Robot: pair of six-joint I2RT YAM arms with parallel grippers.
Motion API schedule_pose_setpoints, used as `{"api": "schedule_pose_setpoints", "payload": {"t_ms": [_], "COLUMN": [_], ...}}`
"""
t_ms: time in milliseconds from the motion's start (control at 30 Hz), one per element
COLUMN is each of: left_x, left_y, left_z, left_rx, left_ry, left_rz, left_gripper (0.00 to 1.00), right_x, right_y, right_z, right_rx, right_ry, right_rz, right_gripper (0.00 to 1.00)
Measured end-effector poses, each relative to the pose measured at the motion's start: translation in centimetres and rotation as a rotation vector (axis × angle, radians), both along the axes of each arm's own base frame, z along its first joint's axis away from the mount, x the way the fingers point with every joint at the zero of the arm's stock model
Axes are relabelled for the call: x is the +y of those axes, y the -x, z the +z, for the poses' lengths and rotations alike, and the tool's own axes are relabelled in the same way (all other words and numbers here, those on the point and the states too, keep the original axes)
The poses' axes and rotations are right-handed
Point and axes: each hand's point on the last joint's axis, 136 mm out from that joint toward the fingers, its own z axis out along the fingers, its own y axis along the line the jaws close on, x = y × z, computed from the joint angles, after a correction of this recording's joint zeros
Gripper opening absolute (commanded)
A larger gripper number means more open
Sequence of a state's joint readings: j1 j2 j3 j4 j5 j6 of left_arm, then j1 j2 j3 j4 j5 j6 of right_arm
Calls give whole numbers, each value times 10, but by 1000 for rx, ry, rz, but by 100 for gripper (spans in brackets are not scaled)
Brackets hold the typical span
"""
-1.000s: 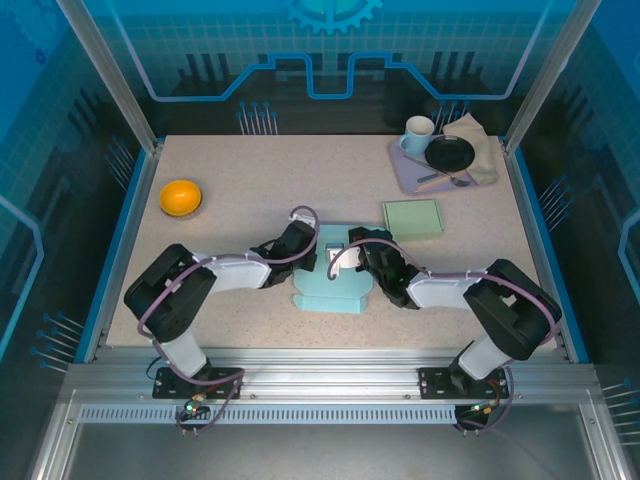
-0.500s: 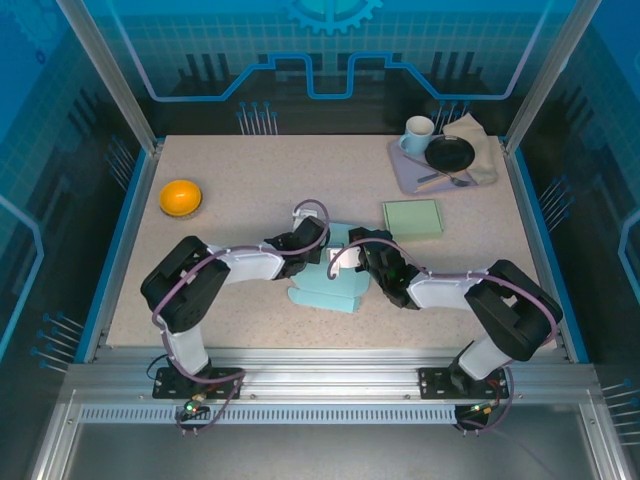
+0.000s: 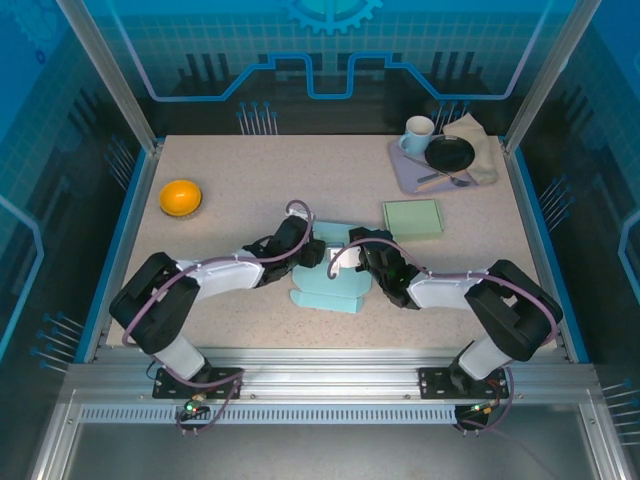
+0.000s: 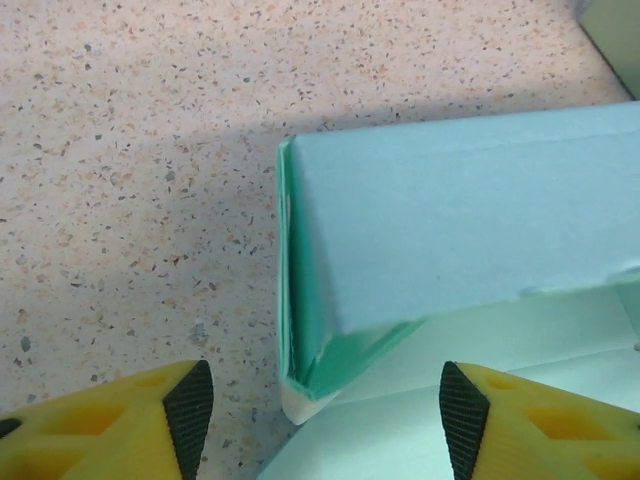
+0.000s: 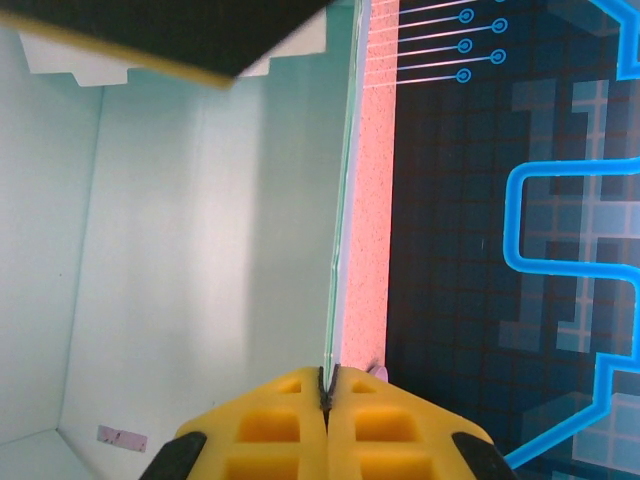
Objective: Fold the paper box
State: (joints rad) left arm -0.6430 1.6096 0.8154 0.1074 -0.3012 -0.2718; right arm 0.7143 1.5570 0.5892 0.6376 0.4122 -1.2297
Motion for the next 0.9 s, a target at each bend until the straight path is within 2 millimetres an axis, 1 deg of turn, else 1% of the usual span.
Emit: {"api": "schedule_pose_setpoints", "payload": {"t_ms": [67,167,300,367,400,467,567,600,667,800,900], "left_x": [2,7,11,11,9,5,-2,-2,-1,-2,-1], "left_y": [0,-2,-11,-15,-17,-20,-25,-27,-33,-44,-45], "left_z": [-2,-5,-8,-8,-6,-3,-2,-3,-2,-2,-3], "left_rx": [-3,-6,-31,-44,-54,-76,-103,-107,-118,-130,-129], "left_ry": [-11,-35,-57,-56,-53,-39,-25,-31,-45,-97,-124], "left_rz": [-10,-17,-28,-35,-41,-54,-76,-74,-54,2,46], "left_gripper": [52,51,51,50,48,40,15,9,2,1,3], "right_x": [0,0,0,0,0,1,1,1,1,-1,-2], "right_y": [0,0,2,3,4,5,5,5,5,4,3], "right_z": [0,0,1,1,1,1,1,1,1,2,2], "right_rx": [0,0,7,13,16,20,22,21,22,16,14], "right_ry": [0,0,1,-2,-2,-2,-2,-1,-5,-4,-5], "right_rz": [0,0,7,12,16,21,23,21,21,8,1], "right_gripper": [0,0,0,0,0,0,0,0,0,0,0]}}
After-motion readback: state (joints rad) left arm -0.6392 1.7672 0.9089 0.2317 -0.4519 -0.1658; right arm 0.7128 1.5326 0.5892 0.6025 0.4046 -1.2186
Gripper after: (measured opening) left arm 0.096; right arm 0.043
